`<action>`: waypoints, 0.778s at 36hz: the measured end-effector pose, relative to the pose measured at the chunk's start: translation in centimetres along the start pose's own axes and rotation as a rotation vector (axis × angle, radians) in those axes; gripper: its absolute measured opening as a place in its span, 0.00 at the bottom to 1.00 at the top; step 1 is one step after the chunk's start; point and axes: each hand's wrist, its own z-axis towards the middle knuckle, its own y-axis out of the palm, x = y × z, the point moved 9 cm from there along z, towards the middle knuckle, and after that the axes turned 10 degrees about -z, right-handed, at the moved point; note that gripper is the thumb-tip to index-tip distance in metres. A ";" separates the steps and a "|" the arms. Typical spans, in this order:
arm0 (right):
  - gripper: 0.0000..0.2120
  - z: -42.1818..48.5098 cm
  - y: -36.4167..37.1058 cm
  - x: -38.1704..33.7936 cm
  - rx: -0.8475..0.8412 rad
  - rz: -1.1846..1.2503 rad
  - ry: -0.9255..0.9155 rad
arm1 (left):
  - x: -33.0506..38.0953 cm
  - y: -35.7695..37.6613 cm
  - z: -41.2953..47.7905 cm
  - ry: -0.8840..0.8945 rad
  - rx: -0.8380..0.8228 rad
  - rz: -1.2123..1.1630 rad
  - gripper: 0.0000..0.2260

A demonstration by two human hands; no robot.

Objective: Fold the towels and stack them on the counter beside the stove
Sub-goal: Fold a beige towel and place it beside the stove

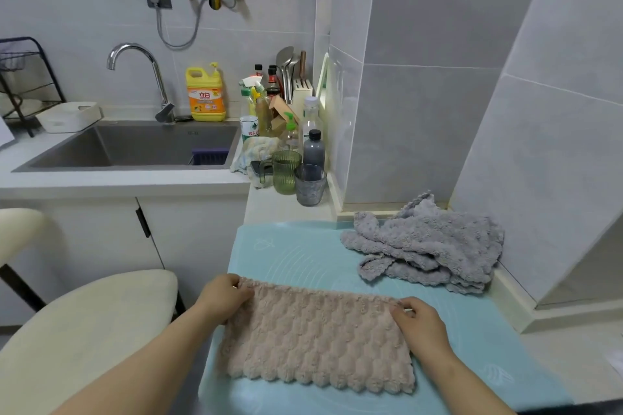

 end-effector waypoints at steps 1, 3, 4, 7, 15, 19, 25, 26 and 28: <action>0.05 0.2 0.0 -0.1 -0.001 -0.004 0.003 | -0.2 0.2 0.3 -0.020 -0.007 0.005 0.08; 0.06 0.7 0.2 -0.3 -0.007 -0.017 0.007 | -0.5 0.4 0.7 -0.046 -0.013 0.014 0.11; 0.06 0.9 0.3 -0.2 -0.010 -0.025 0.011 | -0.5 0.4 0.9 -0.050 -0.010 0.018 0.12; 0.07 1.5 0.5 0.0 -0.015 -0.043 0.019 | -0.4 0.6 1.1 -0.057 -0.003 0.048 0.12; 0.08 1.9 0.6 -0.4 0.022 -0.131 -0.017 | -0.4 0.8 1.7 -0.025 0.027 0.106 0.13; 0.07 1.7 0.5 -0.3 0.081 -0.200 -0.024 | -0.2 0.6 1.5 0.020 0.087 0.210 0.09; 0.24 0.8 1.8 -0.1 -0.002 -0.314 0.058 | -0.4 1.1 1.1 -0.042 0.051 0.197 0.13; 0.26 0.7 1.9 0.0 -0.023 -0.334 0.085 | -0.5 1.3 1.0 -0.062 0.026 0.184 0.14; 0.25 0.4 1.9 0.3 -0.061 -0.354 0.112 | -0.7 1.7 0.9 -0.093 -0.017 0.153 0.14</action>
